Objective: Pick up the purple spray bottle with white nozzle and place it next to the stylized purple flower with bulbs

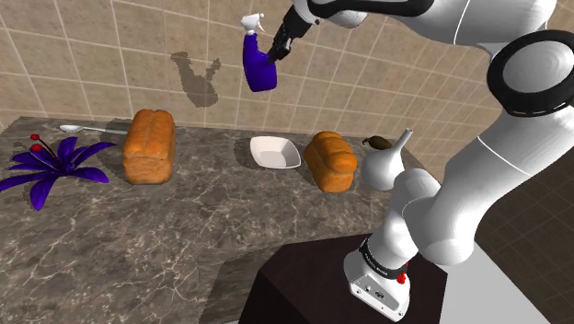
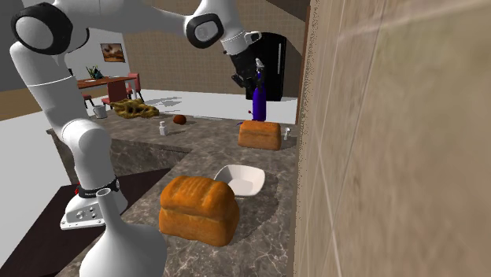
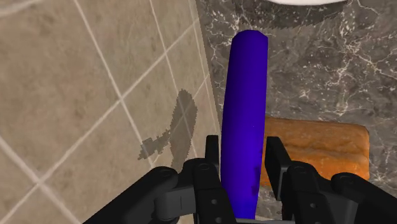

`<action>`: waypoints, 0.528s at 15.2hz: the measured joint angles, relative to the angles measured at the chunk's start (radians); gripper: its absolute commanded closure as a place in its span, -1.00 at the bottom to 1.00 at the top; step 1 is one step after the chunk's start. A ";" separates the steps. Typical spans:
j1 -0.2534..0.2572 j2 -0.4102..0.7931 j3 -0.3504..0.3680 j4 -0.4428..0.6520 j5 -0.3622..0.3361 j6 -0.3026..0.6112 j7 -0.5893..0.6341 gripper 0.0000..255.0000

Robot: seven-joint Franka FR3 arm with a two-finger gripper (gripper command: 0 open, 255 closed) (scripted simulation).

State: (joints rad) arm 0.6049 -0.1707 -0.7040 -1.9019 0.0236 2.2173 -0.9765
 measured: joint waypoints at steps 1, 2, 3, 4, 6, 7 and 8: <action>0.005 -0.004 0.017 -0.012 -0.013 0.010 0.028 1.00; 0.010 -0.010 0.036 -0.022 -0.027 0.017 0.058 1.00; 0.019 -0.004 0.055 -0.029 -0.035 0.029 0.090 1.00; 0.023 -0.006 0.068 -0.039 -0.044 0.036 0.111 1.00; 0.034 -0.015 0.106 -0.057 -0.072 0.048 0.174 1.00; 0.043 -0.010 0.124 -0.057 -0.081 0.051 0.205 1.00; 0.049 -0.013 0.143 -0.064 -0.094 0.054 0.236 1.00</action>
State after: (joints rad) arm 0.6536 -0.1838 -0.5613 -1.9659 -0.0706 2.2715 -0.7403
